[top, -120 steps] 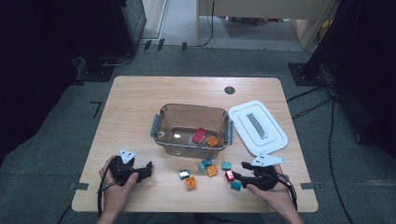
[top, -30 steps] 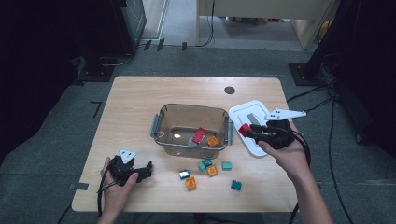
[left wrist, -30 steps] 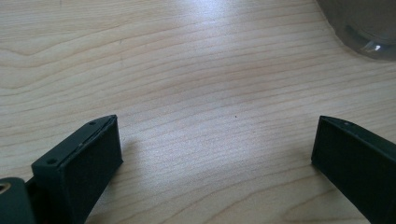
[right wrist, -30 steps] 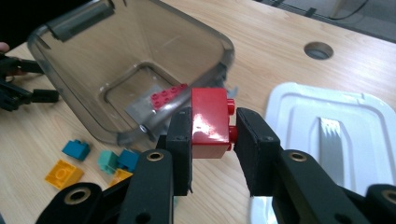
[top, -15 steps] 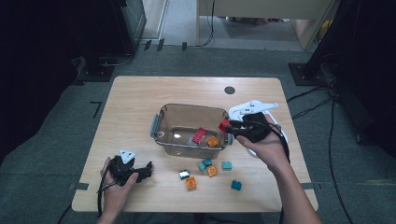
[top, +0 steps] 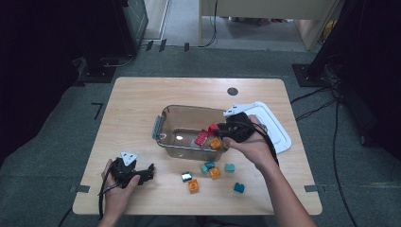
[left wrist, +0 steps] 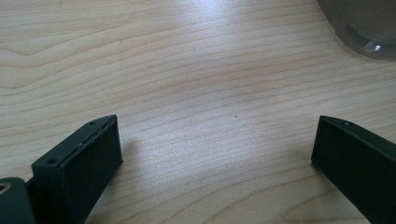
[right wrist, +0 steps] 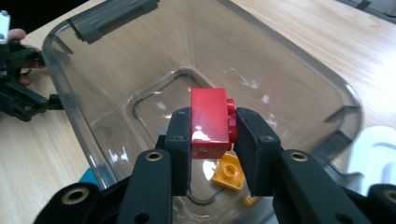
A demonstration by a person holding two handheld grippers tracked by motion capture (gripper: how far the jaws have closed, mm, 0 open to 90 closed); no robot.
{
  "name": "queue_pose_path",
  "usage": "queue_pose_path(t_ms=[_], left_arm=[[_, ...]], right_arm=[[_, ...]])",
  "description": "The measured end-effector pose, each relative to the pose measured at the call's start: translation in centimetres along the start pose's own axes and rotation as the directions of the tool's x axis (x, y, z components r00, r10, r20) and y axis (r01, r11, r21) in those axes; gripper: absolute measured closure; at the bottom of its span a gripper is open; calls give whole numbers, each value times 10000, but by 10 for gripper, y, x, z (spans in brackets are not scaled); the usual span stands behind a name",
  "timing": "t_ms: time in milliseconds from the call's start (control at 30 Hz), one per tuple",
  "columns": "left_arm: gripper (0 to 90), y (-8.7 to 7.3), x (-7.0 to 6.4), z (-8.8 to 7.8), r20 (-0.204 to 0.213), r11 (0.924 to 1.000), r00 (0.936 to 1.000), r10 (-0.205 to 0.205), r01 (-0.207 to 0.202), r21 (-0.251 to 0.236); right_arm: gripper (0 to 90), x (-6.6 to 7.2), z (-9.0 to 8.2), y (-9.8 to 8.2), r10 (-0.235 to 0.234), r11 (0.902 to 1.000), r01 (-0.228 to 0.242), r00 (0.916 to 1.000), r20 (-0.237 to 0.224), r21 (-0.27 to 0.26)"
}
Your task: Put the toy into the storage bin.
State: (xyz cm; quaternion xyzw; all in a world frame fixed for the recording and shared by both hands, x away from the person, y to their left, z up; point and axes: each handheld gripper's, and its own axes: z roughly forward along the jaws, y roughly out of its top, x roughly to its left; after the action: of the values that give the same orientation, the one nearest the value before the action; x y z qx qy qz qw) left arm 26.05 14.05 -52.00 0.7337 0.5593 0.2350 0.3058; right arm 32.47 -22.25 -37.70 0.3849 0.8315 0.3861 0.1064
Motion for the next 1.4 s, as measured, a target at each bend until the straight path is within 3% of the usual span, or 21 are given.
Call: queue_pose_path(t_ms=[167,333,567,867,933,1133,1400], left_arm=[[13,0,0,0,3,10000,10000,11,-11,0],[13,0,0,0,6,10000,10000,9,-9,-1],[13,0,0,0,11,10000,10000,11,-11,5],[13,0,0,0,20,10000,10000,38,-38,16],[13,1,0,0,25,10000,10000,61,-61,47],[13,1,0,0,32,10000,10000,27,-27,36],[13,1,0,1,22,10000,10000,-10,10,-7]], right_arm=[[566,1,0,0,20,10000,-20,9999,-117,8],[525,1,-8,0,107,9993,-117,9995,-285,-355],[299,-2,-21,-4,232,9976,-245,9995,-209,-650],[136,-9,-43,-16,697,9937,-692,9976,28,-876],[110,-10,-50,-22,836,9912,-823,9965,81,-1037],[28,-12,-62,-40,819,9932,-788,9961,330,-854],[22,-14,-66,-73,897,9931,-840,9936,684,-822]])
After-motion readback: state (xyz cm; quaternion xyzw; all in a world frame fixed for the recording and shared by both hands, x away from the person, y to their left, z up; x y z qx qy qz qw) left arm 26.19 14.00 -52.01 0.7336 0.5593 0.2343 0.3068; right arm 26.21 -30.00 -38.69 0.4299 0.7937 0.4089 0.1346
